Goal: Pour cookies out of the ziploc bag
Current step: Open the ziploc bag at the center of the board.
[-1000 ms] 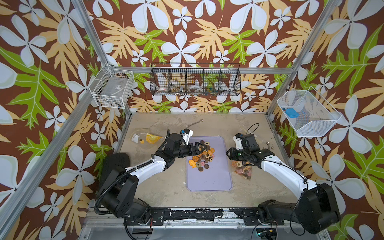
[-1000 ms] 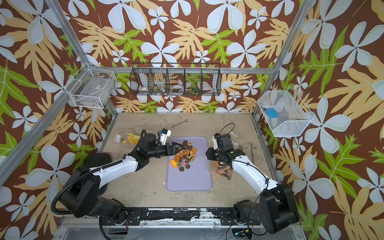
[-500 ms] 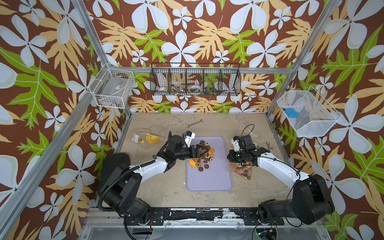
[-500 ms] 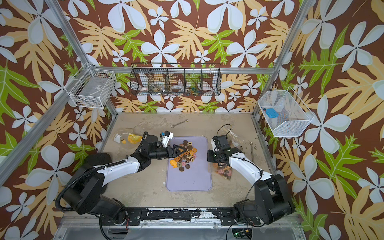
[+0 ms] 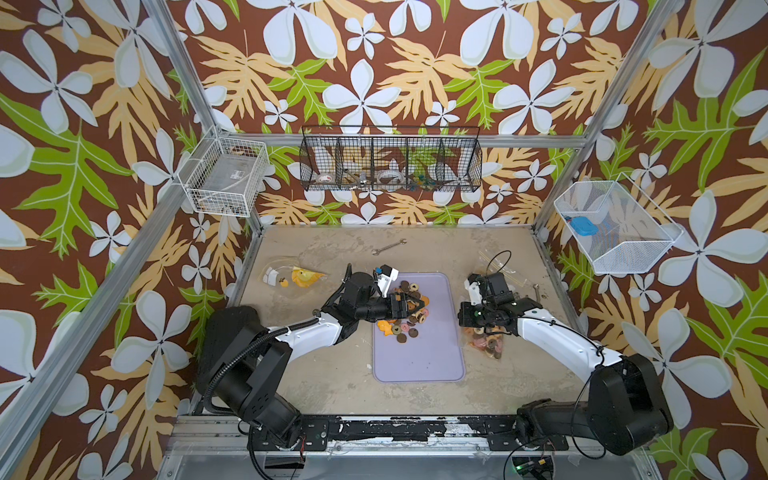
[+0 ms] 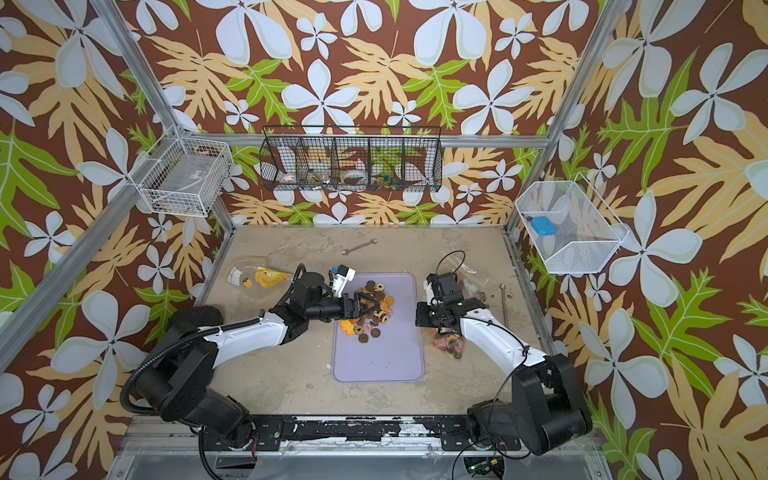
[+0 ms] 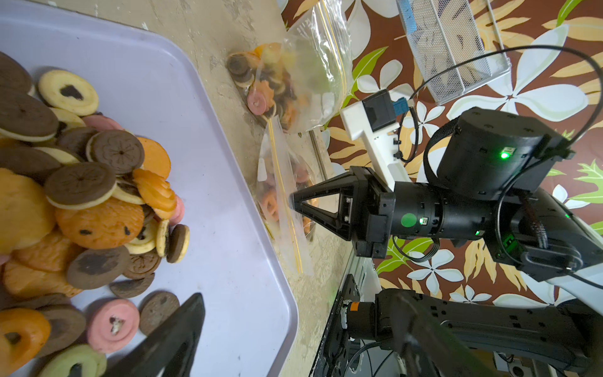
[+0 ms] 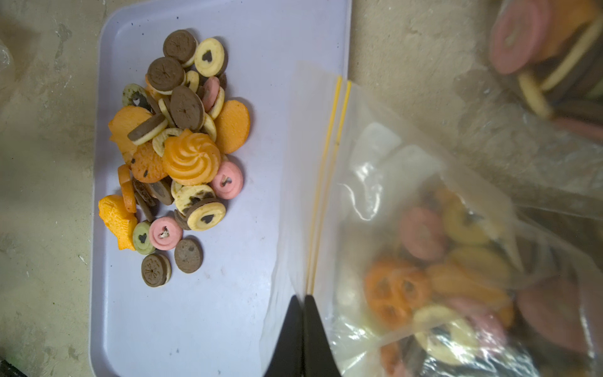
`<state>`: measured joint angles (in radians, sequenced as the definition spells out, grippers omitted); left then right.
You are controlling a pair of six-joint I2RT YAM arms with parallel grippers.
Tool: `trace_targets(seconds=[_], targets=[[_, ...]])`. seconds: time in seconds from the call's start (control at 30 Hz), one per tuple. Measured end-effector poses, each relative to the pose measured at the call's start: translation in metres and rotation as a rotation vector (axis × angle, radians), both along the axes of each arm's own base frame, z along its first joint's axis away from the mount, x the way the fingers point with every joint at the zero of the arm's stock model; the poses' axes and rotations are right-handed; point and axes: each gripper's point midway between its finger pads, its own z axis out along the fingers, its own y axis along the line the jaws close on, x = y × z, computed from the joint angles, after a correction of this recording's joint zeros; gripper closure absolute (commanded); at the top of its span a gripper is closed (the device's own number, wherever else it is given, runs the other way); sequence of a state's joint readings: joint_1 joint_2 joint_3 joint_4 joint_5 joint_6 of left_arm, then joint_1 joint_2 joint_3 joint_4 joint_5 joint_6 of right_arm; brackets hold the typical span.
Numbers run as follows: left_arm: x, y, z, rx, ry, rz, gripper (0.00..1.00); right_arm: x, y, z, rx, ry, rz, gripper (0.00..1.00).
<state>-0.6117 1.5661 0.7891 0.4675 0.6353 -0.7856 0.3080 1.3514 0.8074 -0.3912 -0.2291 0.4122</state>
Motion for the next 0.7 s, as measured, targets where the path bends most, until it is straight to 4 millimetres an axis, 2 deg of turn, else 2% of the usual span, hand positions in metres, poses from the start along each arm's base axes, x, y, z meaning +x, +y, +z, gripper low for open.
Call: trace_targets(seconds=[0.13, 0.37, 0.53, 0.7], targets=[[-0.006, -0.023, -0.004, 0.008, 0.007, -0.04, 0.1, -0.002, 0.0, -0.001, 0.008, 0.001, 0.004, 1.0], [-0.016, -0.058, -0.03, 0.053, 0.05, -0.077, 0.2, -0.008, 0.003, 0.007, 0.064, -0.013, 0.025, 1.0], [-0.023, -0.069, -0.048, 0.078, 0.079, -0.087, 0.24, -0.018, 0.009, 0.011, 0.111, -0.012, 0.055, 1.0], [-0.027, -0.078, -0.054, 0.069, 0.09, -0.101, 0.28, -0.026, 0.011, 0.01, 0.133, -0.001, 0.077, 1.0]])
